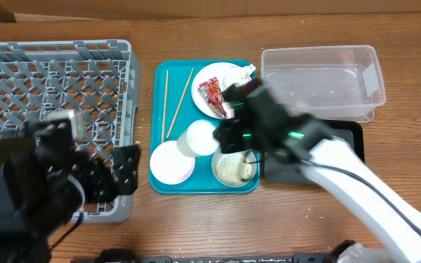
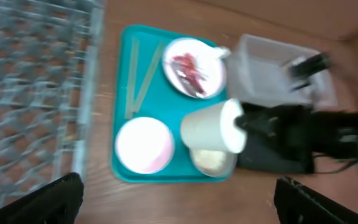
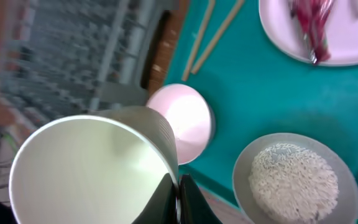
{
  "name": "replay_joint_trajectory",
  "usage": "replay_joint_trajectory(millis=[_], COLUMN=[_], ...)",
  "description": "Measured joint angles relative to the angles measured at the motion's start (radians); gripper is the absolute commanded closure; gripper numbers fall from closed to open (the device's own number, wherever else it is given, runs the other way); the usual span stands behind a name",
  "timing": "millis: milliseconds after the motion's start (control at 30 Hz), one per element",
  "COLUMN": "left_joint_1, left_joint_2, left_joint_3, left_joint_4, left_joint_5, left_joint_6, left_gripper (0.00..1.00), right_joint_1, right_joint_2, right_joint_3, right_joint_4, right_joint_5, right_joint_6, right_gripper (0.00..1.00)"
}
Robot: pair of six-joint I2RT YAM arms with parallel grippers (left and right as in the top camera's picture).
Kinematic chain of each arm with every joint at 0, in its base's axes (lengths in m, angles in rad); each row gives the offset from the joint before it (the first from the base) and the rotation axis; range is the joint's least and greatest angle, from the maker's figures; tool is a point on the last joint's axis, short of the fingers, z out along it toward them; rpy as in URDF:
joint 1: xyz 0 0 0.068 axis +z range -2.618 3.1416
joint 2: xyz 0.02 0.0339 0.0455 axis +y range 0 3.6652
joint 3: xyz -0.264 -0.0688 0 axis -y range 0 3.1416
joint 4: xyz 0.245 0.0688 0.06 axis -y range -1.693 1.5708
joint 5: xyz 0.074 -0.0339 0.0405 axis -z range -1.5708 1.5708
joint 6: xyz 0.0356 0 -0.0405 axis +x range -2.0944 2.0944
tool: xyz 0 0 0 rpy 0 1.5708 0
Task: Sort waste into correct bins and load items into the dishwasher
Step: 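Lift the white cup and pass it to the left gripper, then grasp the cup with the left gripper and release the right gripper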
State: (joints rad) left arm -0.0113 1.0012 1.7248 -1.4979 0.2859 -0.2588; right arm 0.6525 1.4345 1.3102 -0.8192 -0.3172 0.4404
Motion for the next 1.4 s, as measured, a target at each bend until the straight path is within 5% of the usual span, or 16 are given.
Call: replay_joint_trajectory(millis=[233,633,933,1233,1400], left_joint_1=[0.000,0.000,-0.056,-0.161,-0.166], left_joint_2=[0.217,0.375,0.375,0.375,0.375], left_joint_3=[0.000,-0.002,-0.002,-0.002,-0.002], left_joint_4=[0.021,-0.069,-0.116,-0.119,-0.118], left_joint_5=[0.483,1.125,1.248,1.243,1.220], left_joint_6=[0.177,0.510,0.558,0.581,0.584], left_gripper=[0.10,0.04,0.05,0.22,0.16], right_joint_1=[-0.196,-0.345,-0.345,-0.344,-0.342], right_joint_2=[-0.240,-0.296,-0.266,-0.193,-0.192], right_joint_3=[0.003,0.003,0.003,0.003,0.003], right_joint_4=[-0.019,0.097,0.362,0.400,0.411], right_joint_5=[-0.352,-0.895,-1.041,-1.046,-1.046], right_joint_6=[-0.151,-0.237,-0.135,-0.039,0.003], right_gripper=[0.96,0.96,0.96,0.96,0.96])
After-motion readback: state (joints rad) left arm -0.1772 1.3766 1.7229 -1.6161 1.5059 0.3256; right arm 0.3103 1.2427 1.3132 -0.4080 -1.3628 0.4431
